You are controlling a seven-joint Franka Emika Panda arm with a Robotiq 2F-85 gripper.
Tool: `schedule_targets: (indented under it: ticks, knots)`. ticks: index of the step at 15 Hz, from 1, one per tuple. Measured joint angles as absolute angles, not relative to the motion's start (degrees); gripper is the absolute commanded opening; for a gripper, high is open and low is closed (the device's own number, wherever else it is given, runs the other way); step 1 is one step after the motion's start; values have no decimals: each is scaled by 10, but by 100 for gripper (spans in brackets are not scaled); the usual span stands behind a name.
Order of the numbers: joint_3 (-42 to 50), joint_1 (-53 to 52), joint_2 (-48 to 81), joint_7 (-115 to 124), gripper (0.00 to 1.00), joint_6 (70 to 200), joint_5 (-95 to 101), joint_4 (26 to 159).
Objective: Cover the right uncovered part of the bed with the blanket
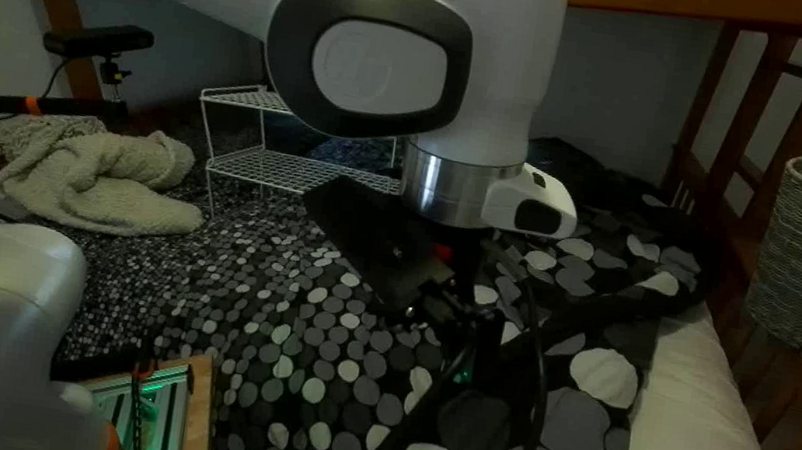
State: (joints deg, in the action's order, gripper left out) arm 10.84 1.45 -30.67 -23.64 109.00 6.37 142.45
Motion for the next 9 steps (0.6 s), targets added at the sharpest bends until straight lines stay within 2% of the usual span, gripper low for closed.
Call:
schedule_targets:
  ticks: [9]
  knots:
    - [85, 12, -302, -215, 100, 1094, 64, 1432]
